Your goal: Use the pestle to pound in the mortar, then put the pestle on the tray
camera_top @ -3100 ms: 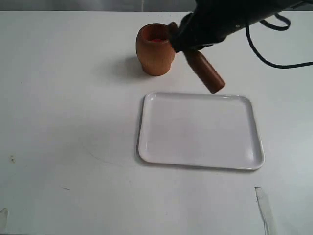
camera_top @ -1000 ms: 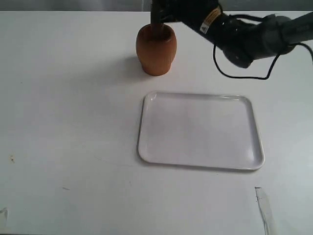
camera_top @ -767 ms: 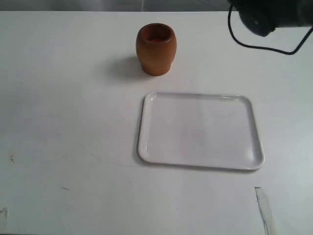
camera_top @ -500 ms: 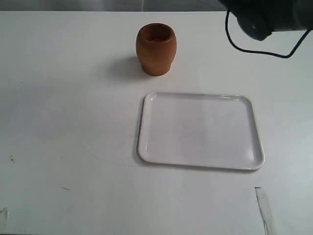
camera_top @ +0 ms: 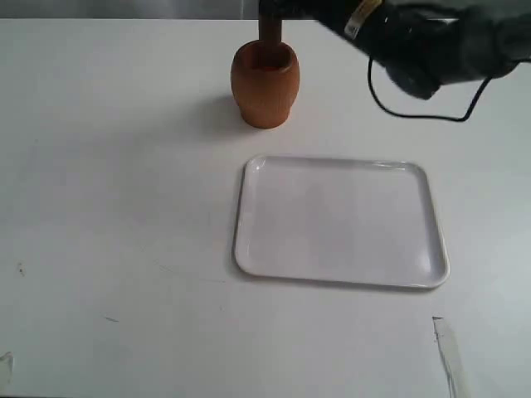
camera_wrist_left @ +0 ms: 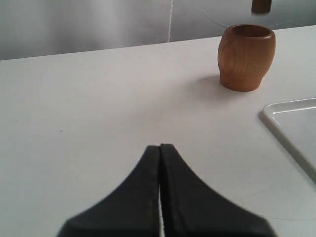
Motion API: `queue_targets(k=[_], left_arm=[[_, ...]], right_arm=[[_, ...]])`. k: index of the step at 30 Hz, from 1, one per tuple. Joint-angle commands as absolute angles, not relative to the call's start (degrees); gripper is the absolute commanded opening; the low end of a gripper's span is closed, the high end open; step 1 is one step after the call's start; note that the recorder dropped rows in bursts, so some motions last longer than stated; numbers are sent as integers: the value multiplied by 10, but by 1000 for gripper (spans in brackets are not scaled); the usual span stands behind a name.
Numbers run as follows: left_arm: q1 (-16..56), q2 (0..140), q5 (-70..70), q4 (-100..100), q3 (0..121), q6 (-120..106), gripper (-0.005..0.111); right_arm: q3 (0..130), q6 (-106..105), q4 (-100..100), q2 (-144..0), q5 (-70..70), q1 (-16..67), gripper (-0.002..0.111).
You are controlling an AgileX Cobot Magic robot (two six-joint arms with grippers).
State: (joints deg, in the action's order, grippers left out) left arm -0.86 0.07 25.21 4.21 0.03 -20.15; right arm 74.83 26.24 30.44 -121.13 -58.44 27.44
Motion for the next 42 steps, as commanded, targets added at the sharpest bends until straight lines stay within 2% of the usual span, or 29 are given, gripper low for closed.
queue_targets(k=[1,6,17,22,27,36,42], left_arm=[[-4,0,250,38,0,-197,0],[-4,0,250,38,0,-197,0],[-4,0,250,38,0,-197,0],[-4,0,250,38,0,-197,0],[-4,0,250,38,0,-197,0],[-4,0,250,38,0,-197,0],[-4,0,250,38,0,-197,0]], right_arm=[[748,240,305,-1101,-606,274,0],[748,240,305,-1106,-570,274,0],[748,283,320,-1299,-565,274,0],[748,287,332,-1330,-568,274,0],[748,288,324,-1281,-626,274,0],[748,283,319,-1096,-621,274,0],[748,283,333,-1087,-598,274,0]])
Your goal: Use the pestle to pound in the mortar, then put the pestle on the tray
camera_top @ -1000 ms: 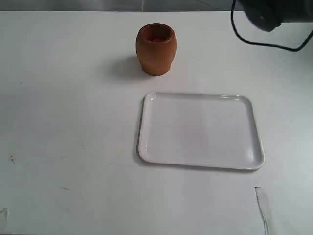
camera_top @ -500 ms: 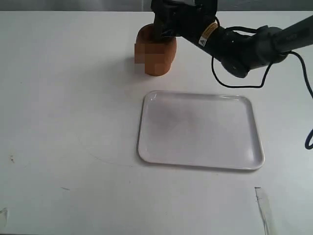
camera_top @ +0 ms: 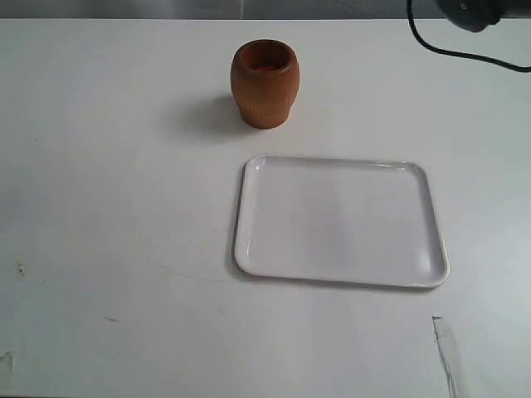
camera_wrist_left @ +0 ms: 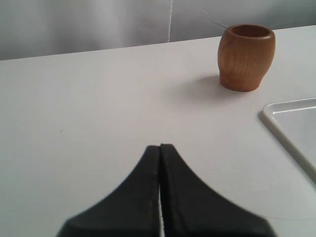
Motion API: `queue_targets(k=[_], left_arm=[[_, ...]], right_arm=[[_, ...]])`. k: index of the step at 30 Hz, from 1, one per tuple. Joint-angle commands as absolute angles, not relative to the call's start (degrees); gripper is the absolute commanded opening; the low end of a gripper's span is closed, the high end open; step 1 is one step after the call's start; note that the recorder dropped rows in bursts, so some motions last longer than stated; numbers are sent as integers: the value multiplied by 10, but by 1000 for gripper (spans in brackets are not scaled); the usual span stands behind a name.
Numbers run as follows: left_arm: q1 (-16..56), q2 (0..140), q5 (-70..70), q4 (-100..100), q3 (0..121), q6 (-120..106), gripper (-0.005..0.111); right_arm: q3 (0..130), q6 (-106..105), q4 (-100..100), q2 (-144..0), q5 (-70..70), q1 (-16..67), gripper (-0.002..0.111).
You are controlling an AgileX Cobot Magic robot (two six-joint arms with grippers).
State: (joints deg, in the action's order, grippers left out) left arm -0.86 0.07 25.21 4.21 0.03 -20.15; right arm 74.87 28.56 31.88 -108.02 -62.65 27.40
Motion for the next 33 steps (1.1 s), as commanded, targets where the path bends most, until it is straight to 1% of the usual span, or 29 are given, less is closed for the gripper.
queue_targets(k=[1,14,19,24,27,30,33], left_arm=[[-4,0,250,38,0,-197,0],[-4,0,250,38,0,-197,0],[-4,0,250,38,0,-197,0],[-4,0,250,38,0,-197,0],[-4,0,250,38,0,-197,0],[-4,0,250,38,0,-197,0],[-4,0,250,38,0,-197,0]], right_arm=[[748,283,337,-1094,-582,274,0],[748,283,324,-1301,-567,274,0],[748,283,326,-1324,-567,274,0],[748,283,303,-1281,-649,274,0],[748,283,300,-1212,-654,274,0],[748,283,342,-1135,-622,273,0],[748,289,431,-1054,-530,273,0]])
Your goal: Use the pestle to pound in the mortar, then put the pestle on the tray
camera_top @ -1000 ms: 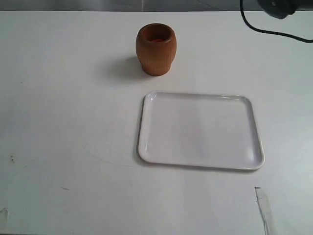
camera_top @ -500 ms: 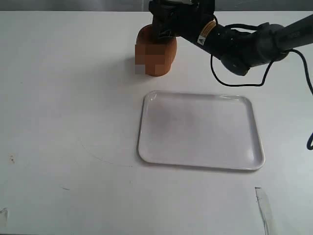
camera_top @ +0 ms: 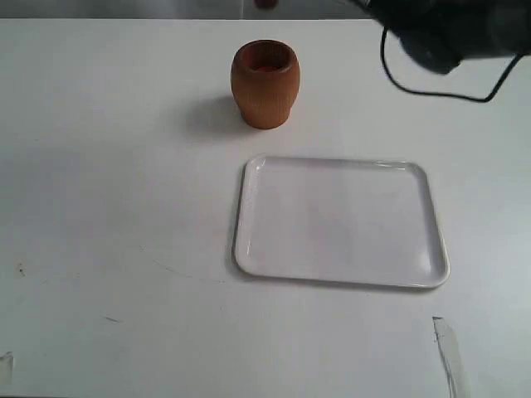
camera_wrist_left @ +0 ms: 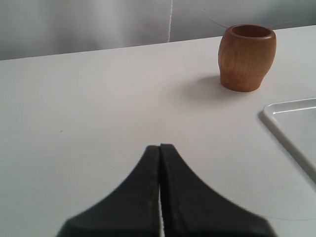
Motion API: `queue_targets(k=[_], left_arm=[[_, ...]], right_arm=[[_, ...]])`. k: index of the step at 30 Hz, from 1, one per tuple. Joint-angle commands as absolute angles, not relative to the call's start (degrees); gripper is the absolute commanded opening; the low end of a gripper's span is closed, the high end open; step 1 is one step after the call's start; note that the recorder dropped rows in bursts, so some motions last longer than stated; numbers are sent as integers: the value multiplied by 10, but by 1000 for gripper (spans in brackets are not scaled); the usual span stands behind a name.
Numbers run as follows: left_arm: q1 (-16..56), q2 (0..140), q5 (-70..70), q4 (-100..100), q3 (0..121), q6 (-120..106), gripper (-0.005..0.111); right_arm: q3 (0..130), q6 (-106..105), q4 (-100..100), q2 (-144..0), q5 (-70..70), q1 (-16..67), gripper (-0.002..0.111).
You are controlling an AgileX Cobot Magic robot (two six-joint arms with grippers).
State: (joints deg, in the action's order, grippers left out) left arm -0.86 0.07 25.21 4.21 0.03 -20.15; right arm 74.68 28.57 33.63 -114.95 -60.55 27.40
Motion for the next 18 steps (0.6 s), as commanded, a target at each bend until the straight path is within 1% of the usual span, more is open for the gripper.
queue_targets(k=[1,3,5,8,9,11,18], left_arm=[[-4,0,250,38,0,-197,0],[-4,0,250,38,0,-197,0],[-4,0,250,38,0,-197,0],[-4,0,250,38,0,-197,0],[-4,0,250,38,0,-197,0],[-4,0,250,38,0,-197,0],[-4,0,250,38,0,-197,0]], right_arm=[[748,305,480,-1027,-487,273,0],[748,372,589,-978,-407,274,0],[748,495,738,-945,-345,276,0],[748,710,965,-926,-310,276,0],[748,783,999,-925,-310,274,0],[731,839,999,-925,-318,274,0],[643,845,999,-925,-340,275,0]])
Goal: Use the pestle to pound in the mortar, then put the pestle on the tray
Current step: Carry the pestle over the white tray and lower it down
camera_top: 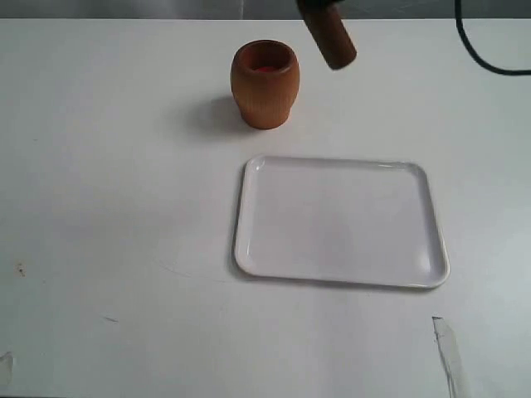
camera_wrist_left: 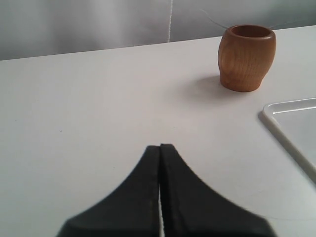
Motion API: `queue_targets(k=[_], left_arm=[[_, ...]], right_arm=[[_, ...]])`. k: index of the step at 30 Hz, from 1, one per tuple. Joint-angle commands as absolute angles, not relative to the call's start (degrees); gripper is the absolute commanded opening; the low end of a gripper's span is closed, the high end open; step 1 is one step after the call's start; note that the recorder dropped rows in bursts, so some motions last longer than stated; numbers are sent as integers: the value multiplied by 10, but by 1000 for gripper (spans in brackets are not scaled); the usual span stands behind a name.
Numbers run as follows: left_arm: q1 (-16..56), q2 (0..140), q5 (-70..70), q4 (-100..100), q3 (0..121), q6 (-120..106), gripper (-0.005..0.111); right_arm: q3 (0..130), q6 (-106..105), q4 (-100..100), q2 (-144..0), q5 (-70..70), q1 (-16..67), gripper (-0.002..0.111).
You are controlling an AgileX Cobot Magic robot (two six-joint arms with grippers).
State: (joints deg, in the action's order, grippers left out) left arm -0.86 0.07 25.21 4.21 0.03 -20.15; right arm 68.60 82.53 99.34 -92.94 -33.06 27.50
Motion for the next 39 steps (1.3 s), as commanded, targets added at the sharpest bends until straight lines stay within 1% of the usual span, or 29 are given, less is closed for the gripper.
queue_targets(k=[1,11,17,28,39], left_arm=[[-4,0,250,38,0,-197,0],[-4,0,250,38,0,-197,0],[-4,0,250,38,0,-197,0],[-4,0,250,38,0,-197,0],[-4,0,250,38,0,-197,0]], right_arm=[[630,845,999,-925,-337,275,0],[488,851,999,-925,-227,275,0],[427,855,999,-933,-206,275,0],[422,857,999,-1070,-179,275,0],[422,857,982,-1083,-168,274,1]])
